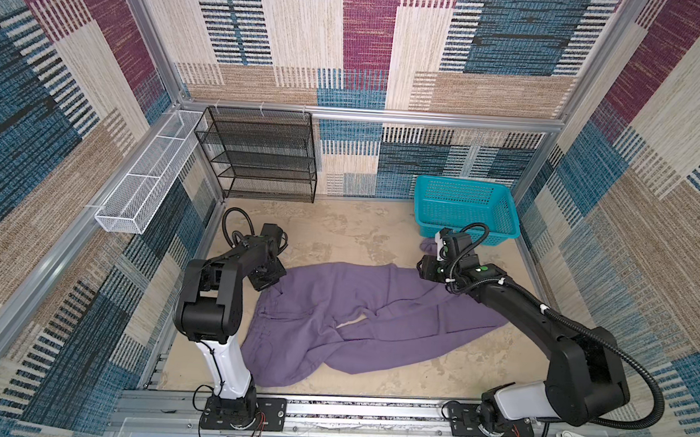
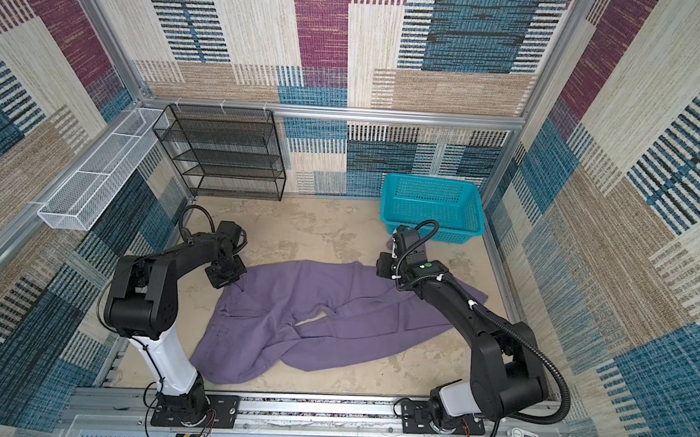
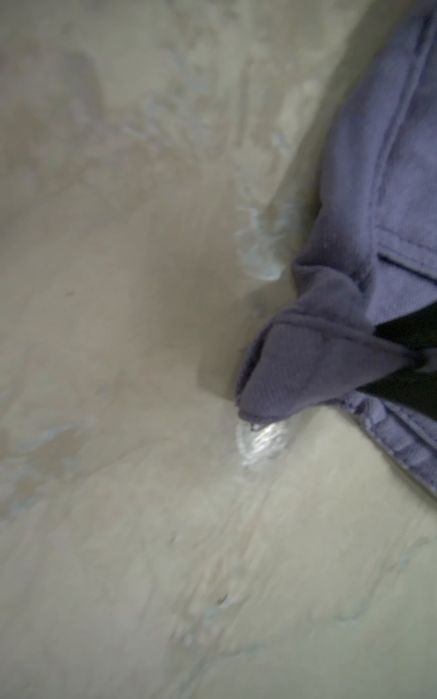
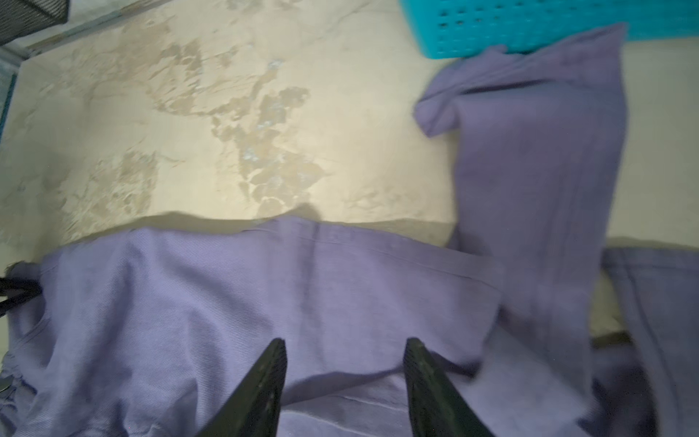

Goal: Fold and stack the trousers

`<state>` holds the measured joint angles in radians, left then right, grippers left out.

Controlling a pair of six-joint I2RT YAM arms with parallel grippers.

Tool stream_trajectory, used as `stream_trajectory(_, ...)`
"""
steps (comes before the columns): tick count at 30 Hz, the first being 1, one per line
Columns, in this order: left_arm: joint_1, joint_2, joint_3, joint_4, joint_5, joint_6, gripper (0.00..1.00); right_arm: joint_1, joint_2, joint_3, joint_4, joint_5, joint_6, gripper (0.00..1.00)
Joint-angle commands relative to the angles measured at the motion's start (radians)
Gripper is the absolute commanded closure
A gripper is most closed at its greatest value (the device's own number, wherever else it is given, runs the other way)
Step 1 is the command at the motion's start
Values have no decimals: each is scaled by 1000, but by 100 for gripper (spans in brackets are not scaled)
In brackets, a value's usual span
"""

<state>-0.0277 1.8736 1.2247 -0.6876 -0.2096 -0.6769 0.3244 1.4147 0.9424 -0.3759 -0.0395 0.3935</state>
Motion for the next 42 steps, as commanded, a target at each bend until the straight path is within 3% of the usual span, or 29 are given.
stream_trajectory(1,39,32,95,-69,-80,52,100,-19,-22,-36,-22,15,20,48)
stream_trajectory(14,191,188,485,-190,-178,134,100,-104,8,-12,-15,106,-23,48)
stream_trajectory(15,192,194,496,-194,-163,135,96,-111,24,-6,-7,113,-24,48)
stream_trajectory(17,187,191,496,-196,-120,127,73,-127,60,-4,-4,115,-21,48)
stream_trajectory(20,168,153,458,-187,-52,102,56,-149,111,-34,36,98,-22,47)
stream_trajectory(23,127,107,415,-183,-7,99,49,-180,143,-57,126,49,-28,47)
stream_trajectory(27,42,21,310,-150,-7,78,45,-186,171,-19,216,32,-33,44)
stream_trajectory(32,-96,-72,87,-32,-7,20,41,-188,320,53,249,4,-6,37)
stream_trajectory(37,-115,-155,-133,103,98,-25,42,-188,407,57,290,39,41,40)
stream_trajectory(39,-114,-156,-179,124,94,-22,41,-188,408,41,314,45,56,47)
stream_trajectory(41,-112,-138,-202,136,78,-20,42,-189,415,34,312,78,77,69)
stream_trajectory(42,-109,-130,-210,143,79,-21,42,-191,417,29,312,88,87,72)
